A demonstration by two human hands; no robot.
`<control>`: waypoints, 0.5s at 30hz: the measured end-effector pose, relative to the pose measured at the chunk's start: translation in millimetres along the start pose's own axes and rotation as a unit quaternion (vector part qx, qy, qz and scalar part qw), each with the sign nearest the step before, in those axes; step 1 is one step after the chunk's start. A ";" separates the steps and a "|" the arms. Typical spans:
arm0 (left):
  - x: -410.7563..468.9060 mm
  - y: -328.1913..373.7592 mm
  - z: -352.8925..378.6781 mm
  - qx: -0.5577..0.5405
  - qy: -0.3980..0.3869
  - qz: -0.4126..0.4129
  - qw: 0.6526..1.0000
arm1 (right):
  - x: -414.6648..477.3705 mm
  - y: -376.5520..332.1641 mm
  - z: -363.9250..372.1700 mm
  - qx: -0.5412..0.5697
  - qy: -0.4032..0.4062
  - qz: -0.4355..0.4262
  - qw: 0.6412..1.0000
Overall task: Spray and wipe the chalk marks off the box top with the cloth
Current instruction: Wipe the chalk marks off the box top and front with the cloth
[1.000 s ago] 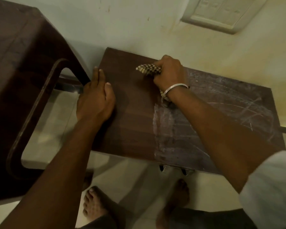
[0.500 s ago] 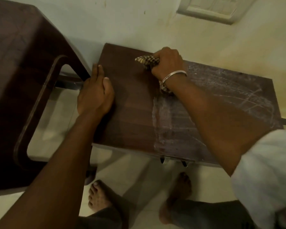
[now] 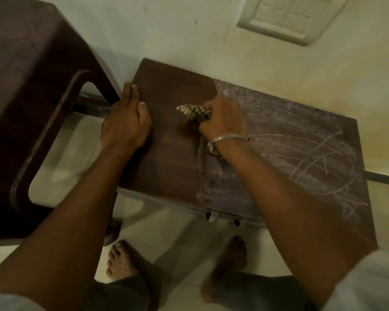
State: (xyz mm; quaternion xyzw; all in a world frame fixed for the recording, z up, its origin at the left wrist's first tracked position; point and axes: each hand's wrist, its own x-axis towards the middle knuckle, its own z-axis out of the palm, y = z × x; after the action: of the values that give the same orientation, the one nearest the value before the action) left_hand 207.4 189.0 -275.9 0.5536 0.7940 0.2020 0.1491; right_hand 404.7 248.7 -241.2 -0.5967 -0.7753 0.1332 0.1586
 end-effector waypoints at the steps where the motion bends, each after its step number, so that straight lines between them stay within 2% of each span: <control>1: 0.3 -1.1 -0.2 0.003 0.000 -0.002 1.000 | -10.3 0.0 1.3 0.007 -0.006 -0.013 1.000; 7: -1.8 3.6 -1.8 0.001 0.000 -0.012 1.000 | 18.7 -2.5 -5.5 -0.003 -0.019 0.026 0.999; 12: -1.6 0.5 -0.3 -0.001 0.012 -0.005 1.000 | -23.7 -3.5 -3.0 0.014 -0.031 0.002 0.999; 15: -1.6 0.5 -0.3 0.001 0.012 -0.009 1.000 | -1.9 -7.2 -10.5 0.015 -0.048 0.022 0.999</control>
State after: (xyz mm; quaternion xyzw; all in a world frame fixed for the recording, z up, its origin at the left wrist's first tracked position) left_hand 208.2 187.6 -275.3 0.5444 0.8008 0.2064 0.1408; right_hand 403.1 245.2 -228.9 -0.6041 -0.7666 0.1763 0.1275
